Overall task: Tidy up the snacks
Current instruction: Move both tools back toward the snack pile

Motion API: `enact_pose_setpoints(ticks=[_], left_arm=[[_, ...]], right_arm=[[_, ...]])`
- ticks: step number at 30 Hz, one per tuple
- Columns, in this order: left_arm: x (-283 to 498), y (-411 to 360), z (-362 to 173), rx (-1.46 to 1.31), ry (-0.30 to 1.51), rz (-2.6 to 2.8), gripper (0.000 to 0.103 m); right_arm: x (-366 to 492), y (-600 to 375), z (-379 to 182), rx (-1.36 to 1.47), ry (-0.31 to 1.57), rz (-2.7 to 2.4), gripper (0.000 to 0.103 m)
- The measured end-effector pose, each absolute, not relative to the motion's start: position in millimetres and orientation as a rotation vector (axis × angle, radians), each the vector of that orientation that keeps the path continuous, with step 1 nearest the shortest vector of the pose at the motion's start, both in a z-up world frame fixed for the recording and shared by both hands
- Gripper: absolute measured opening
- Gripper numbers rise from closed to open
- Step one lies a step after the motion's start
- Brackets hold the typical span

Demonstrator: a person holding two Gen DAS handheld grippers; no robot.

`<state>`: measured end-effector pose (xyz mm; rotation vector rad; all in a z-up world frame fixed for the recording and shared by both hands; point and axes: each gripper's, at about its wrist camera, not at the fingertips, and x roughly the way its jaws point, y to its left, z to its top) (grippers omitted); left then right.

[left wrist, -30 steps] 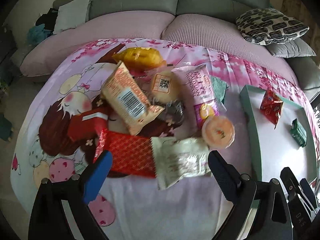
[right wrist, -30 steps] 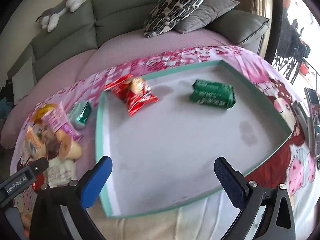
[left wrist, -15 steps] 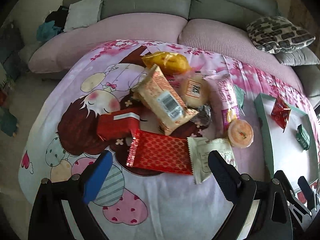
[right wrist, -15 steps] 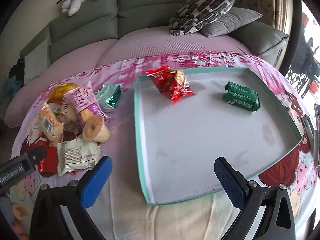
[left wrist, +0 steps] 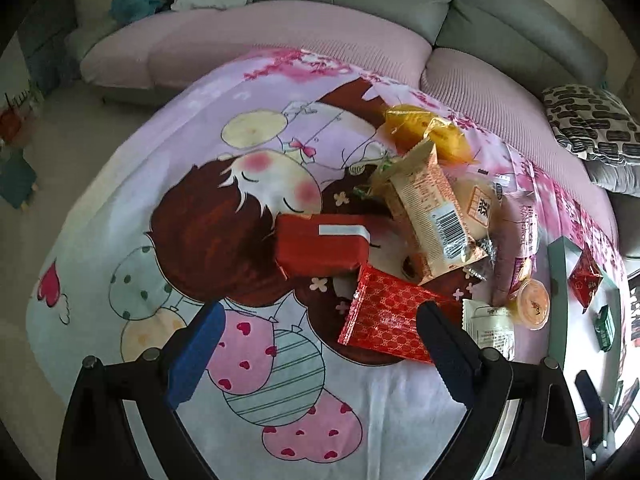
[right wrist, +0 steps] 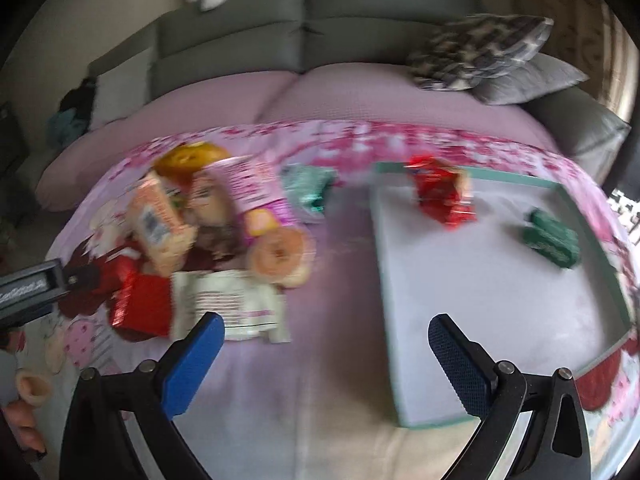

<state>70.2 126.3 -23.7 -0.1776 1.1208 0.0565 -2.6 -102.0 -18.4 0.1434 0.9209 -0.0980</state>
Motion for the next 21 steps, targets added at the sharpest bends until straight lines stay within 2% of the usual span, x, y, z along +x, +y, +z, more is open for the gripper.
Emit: enact_pose_setpoints(ticks=[21], left_arm=[[91,109,-66,-0.106,1.269,0.023,0.096]], right_arm=[[44,-72,-64,0.168,1.038,0.012,0.103]])
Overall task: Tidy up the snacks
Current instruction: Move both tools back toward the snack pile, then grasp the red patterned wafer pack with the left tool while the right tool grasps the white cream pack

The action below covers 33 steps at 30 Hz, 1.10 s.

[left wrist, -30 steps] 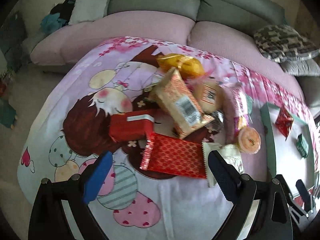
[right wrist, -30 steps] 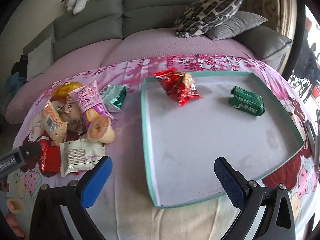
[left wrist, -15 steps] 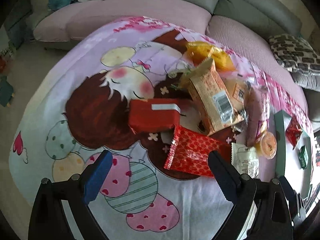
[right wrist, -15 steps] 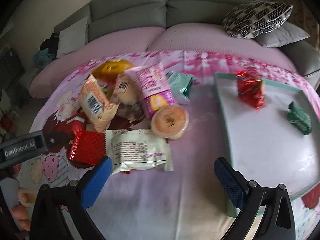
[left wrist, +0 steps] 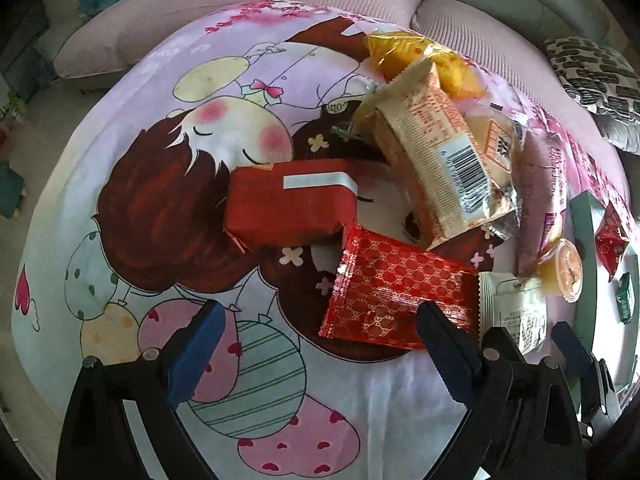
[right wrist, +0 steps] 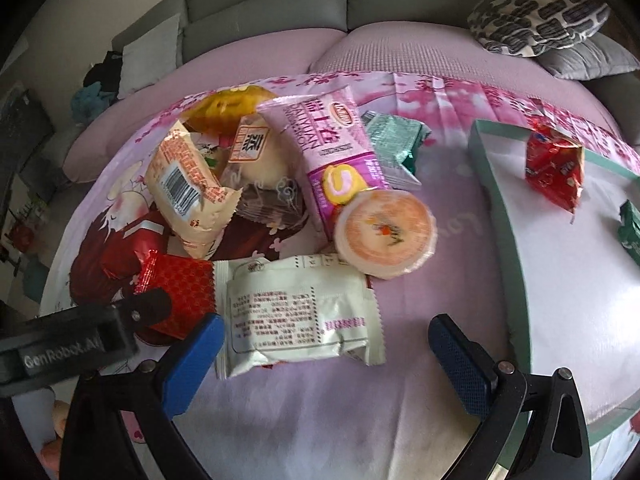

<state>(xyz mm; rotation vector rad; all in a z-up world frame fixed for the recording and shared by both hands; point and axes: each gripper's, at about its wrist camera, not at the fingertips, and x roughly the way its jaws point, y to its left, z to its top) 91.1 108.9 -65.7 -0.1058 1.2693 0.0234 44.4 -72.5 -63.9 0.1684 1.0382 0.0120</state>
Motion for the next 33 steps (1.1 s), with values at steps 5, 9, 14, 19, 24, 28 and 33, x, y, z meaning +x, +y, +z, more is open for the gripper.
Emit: enact_pose_setpoints(ticks=[5,9,14,19,24,28,33], left_arm=[[97,119,-65,-0.117,1.263,0.038,0.096],[99,126,-68,-0.108,1.266,0.038,0.096],[98,122,-65,-0.104,1.260,0.042,0.096],[97,123,-64,-0.108,1.261,0.044,0.096],[97,120,-66,-0.100,1.263,0.042,0.096],[97,113,-65,-0.087,1.253,0.046,0.096],[102,100,-59,-0.120,1.233,0.051,0.096]], right_arm=[[43,-70,-62,0.140,1.027,0.014,0.094],[41,-73,-60,0.158,1.024,0.018,0.084],[37,-80,-59,0.192,1.025,0.022,0.075],[30,-86,-58,0.220,1.032,0.029,0.071],[17,-87,-57,0.221,1.050,0.045,0.070],[5,-91,-57,0.225,1.067,0.046,0.066],[3,-96,-55,0.238,1.066,0.048,0.066]])
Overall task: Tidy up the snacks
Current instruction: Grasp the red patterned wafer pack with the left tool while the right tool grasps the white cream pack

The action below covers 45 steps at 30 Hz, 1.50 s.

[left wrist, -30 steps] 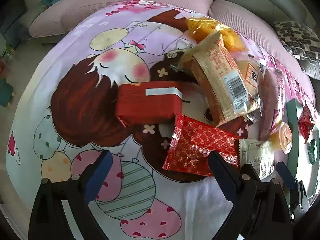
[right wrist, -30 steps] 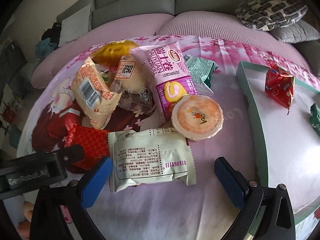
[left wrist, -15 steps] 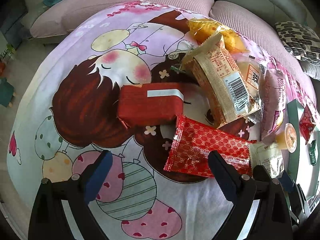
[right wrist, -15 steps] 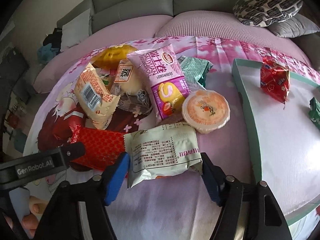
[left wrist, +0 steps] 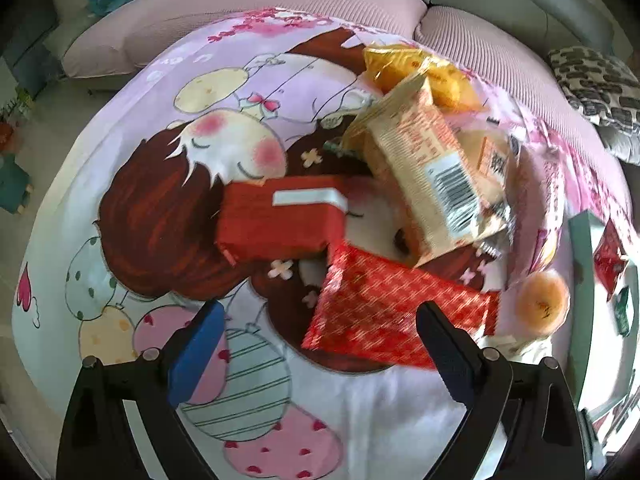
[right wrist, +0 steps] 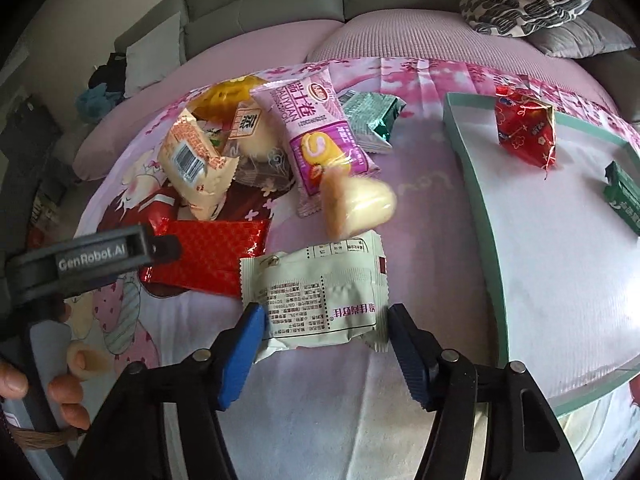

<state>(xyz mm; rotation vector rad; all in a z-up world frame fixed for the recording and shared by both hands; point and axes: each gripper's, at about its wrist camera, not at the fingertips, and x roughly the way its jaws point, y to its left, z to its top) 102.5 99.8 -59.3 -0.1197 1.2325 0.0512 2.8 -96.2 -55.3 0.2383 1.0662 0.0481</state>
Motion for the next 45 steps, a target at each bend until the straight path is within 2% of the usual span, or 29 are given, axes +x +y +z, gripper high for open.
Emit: enact_pose_setpoints(ticks=[9,19,45], left_arm=[[129,71,-70,-0.179,1.249,0.099,0.096],[136,29,-83,0.017,1.267,0.098,0.096],[58,98,-78,-0.039,1.246,0.170,0.096]], right_arm=[[0,-104,-39,0.200,1.006,0.000,0.066],[-2,-118,-30,0.217,0.978,-0.019,0.068],[-11,-134,-28,0.295,0.975,-0.039,0.068]])
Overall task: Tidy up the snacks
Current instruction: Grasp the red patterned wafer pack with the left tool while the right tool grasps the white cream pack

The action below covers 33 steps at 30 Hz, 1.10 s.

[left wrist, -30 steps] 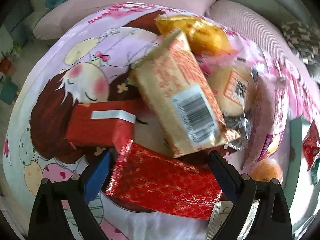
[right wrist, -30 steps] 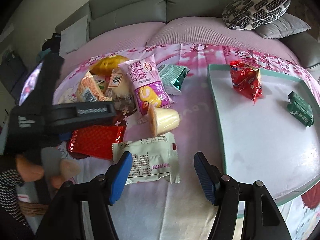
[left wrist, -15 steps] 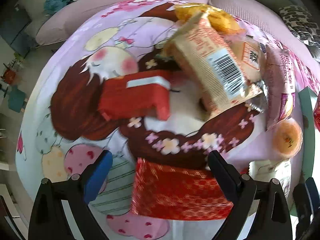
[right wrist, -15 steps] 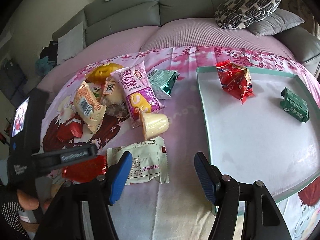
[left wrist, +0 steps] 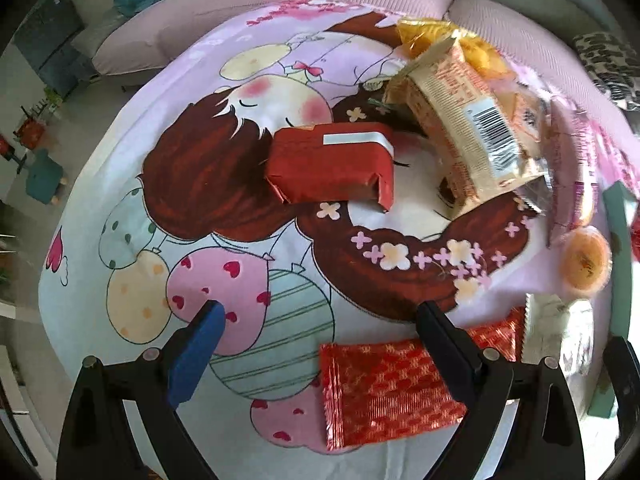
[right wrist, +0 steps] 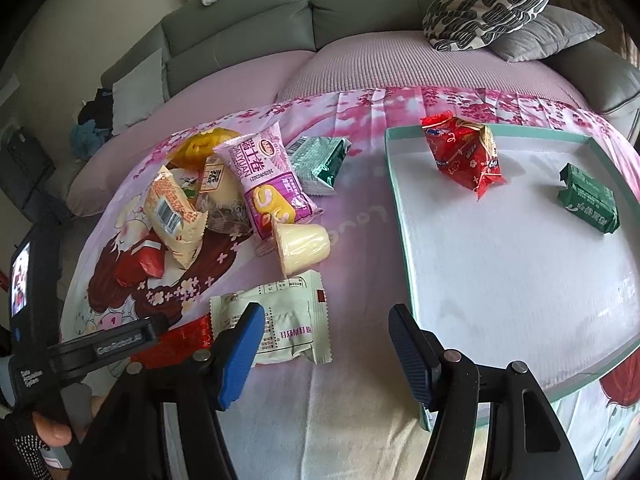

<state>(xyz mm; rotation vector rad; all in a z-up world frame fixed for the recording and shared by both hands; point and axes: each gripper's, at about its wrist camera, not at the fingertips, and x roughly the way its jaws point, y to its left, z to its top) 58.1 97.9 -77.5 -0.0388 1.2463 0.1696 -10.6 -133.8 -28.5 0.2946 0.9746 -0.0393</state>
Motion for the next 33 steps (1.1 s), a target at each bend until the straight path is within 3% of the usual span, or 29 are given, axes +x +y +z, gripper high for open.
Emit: enact_pose_setpoints(ticks=[9,24,33], left_arm=[[25,72,-65,0.002,1.241,-0.060,0.096],[45,14,-90,0.262,1.294,-0.283,0.096],[61,24,-96,0.206,1.265,-0.256,0.096]], right_arm=[[-18,-142,-20,0.321,0.951,-0.039,0.068],[-20,-150,-16,0.332,0.952,-0.053,0.068],[-19,-150,-20,0.334,0.965,-0.055,0.068]])
